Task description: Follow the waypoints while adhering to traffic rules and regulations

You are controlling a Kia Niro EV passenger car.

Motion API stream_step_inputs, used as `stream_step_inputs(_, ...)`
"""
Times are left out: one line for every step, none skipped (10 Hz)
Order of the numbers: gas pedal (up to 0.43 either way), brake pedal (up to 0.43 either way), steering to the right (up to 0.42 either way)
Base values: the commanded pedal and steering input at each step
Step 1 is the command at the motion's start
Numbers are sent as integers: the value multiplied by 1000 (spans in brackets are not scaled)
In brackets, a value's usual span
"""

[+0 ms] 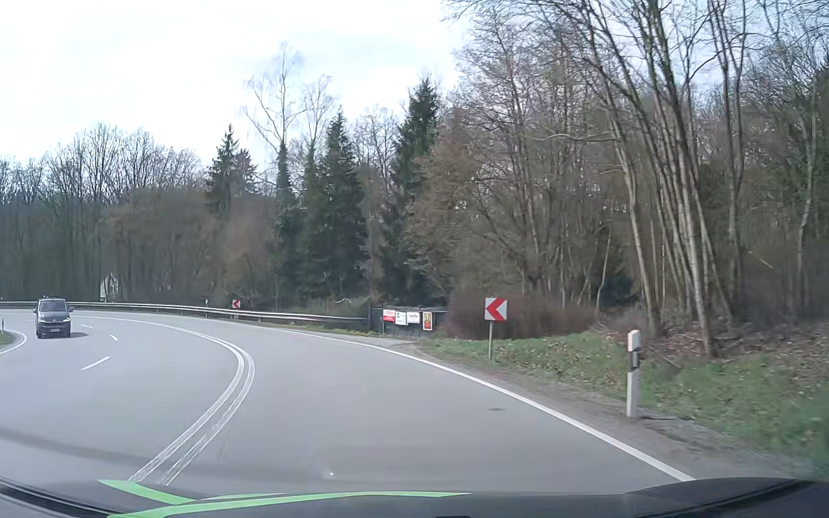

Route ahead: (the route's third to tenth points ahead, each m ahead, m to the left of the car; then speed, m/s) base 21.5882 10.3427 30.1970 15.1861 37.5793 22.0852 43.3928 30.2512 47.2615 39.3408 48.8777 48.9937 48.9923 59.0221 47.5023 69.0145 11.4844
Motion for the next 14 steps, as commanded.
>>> stream_step_inputs(0, 6, -95)
stream_step_inputs(0, 6, -95)
stream_step_inputs(0, 0, -95)
stream_step_inputs(0, 0, -95)
stream_step_inputs(0, 0, -95)
stream_step_inputs(0, 0, -95)
stream_step_inputs(0, 0, -94)
stream_step_inputs(0, 0, -94)
stream_step_inputs(0, 0, -94)
stream_step_inputs(0, 0, -93)
stream_step_inputs(0, 0, -92)
stream_step_inputs(0, 0, -91)
stream_step_inputs(0, 0, -90)
stream_step_inputs(0, 0, -90)
